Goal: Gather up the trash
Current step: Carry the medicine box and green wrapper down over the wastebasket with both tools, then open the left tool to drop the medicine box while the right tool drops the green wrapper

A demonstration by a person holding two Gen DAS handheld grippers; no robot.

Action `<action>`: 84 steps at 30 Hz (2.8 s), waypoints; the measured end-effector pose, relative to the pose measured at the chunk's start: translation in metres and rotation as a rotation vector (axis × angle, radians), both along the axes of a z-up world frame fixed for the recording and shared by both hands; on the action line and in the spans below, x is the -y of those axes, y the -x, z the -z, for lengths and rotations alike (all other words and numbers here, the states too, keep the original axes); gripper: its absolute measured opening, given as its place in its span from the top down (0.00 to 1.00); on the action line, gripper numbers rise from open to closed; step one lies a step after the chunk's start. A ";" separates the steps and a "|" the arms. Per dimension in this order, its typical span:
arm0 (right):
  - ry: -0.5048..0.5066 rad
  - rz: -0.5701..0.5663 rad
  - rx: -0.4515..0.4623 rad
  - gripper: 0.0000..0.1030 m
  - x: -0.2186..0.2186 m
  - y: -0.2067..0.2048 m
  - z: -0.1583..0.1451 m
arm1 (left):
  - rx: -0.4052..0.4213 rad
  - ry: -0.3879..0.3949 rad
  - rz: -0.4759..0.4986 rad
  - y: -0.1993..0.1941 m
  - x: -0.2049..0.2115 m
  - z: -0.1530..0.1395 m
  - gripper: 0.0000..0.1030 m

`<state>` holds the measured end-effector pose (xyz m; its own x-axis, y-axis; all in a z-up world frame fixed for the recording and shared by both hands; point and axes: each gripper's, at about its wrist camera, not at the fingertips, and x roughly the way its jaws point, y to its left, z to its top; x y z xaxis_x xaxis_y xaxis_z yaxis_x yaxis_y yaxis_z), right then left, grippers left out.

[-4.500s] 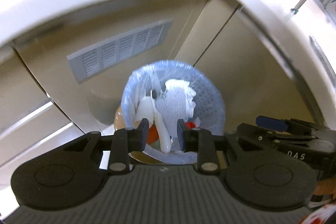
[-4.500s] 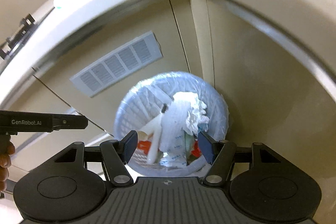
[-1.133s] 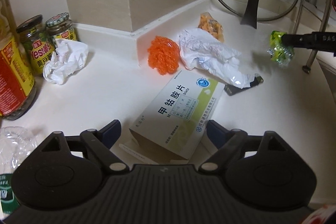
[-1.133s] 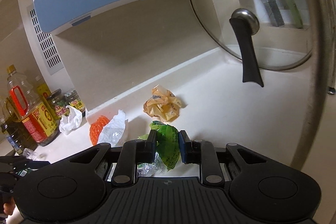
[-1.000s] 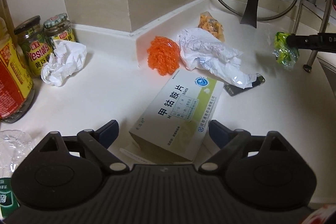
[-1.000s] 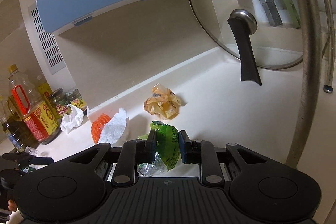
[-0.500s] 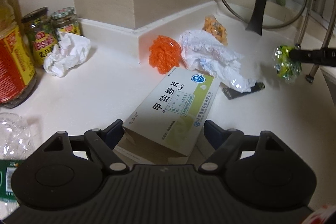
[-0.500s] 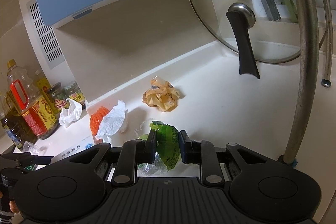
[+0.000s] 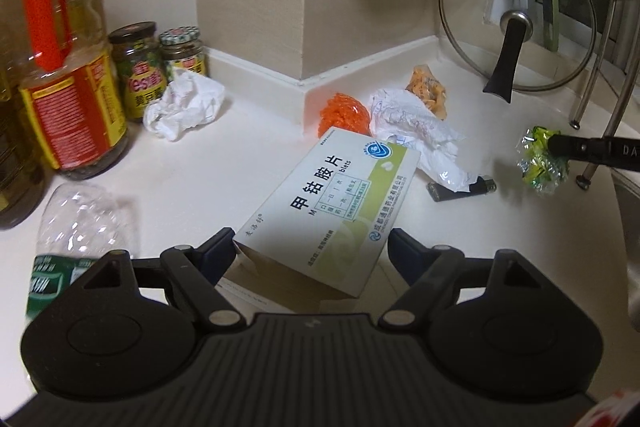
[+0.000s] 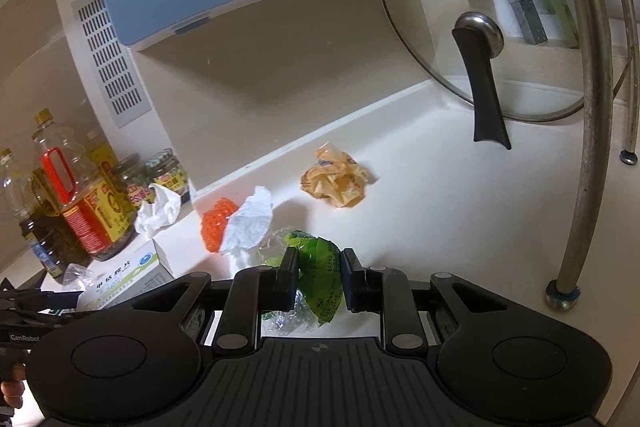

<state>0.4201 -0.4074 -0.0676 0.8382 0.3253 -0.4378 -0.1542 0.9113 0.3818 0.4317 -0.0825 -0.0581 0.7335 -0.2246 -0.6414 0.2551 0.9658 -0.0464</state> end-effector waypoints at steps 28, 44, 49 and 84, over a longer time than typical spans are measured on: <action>0.010 -0.025 -0.023 0.78 -0.119 0.212 -0.016 | -0.042 0.122 0.067 0.188 -0.074 -0.011 0.21; 0.068 -0.064 -0.242 0.78 -0.164 0.270 0.057 | -0.212 0.146 0.024 0.253 -0.093 0.049 0.21; 0.088 -0.094 -0.283 0.78 -0.167 0.267 0.077 | -0.250 0.135 -0.026 0.254 -0.087 0.066 0.21; 0.186 -0.203 -0.432 0.78 -0.171 0.196 0.220 | -0.380 0.170 -0.272 0.233 -0.065 0.174 0.21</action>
